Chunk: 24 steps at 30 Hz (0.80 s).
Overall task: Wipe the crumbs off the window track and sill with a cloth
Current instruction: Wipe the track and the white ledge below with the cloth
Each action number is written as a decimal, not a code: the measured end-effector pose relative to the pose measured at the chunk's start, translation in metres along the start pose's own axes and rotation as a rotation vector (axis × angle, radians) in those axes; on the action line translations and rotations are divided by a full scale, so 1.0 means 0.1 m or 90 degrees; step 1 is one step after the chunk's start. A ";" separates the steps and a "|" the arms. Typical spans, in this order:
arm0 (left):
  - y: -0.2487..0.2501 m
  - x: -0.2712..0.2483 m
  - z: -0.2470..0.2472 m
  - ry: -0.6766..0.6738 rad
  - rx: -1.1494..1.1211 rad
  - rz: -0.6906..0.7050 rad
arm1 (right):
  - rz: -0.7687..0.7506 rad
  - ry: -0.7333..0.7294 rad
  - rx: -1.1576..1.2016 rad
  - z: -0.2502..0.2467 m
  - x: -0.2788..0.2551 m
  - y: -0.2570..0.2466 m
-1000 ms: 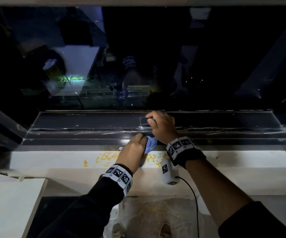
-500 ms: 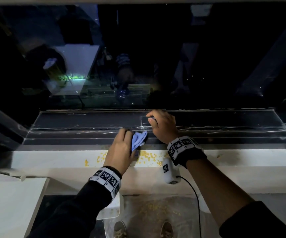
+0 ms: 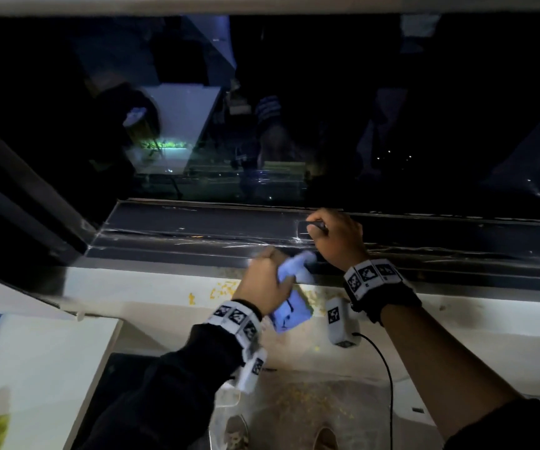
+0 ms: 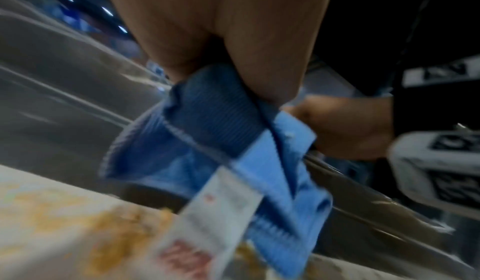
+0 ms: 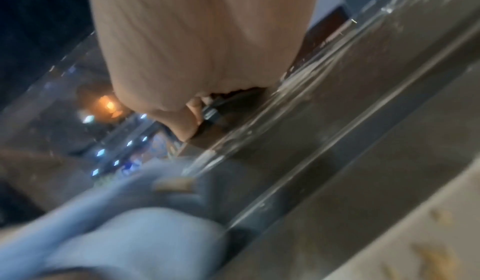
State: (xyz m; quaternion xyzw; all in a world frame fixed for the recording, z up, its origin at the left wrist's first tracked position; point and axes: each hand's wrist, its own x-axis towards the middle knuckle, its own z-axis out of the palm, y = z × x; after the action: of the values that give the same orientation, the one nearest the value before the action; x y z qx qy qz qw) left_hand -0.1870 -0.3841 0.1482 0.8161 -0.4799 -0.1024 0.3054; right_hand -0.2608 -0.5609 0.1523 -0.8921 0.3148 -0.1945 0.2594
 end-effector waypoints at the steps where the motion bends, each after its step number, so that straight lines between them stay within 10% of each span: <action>1: -0.13 -0.04 -0.14 0.061 -0.011 -0.026 | 0.010 0.002 -0.002 0.00 0.01 -0.02; 12: -1.78 -0.49 -1.19 0.543 0.026 -0.465 | -0.008 0.044 -0.037 0.06 -0.02 0.01; 19: -2.17 -0.26 -1.27 0.329 0.170 -0.545 | 0.011 0.021 -0.057 0.04 -0.05 0.02; 24: -1.84 -0.13 -0.90 0.326 0.127 -0.521 | 0.019 0.010 -0.077 0.05 -0.05 0.02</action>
State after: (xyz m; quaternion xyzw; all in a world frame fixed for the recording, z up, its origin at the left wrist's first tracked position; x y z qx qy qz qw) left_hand -0.0202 -0.2722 0.1083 0.9619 -0.0370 0.0362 0.2683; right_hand -0.2624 -0.5574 0.1462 -0.8996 0.3414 -0.1784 0.2057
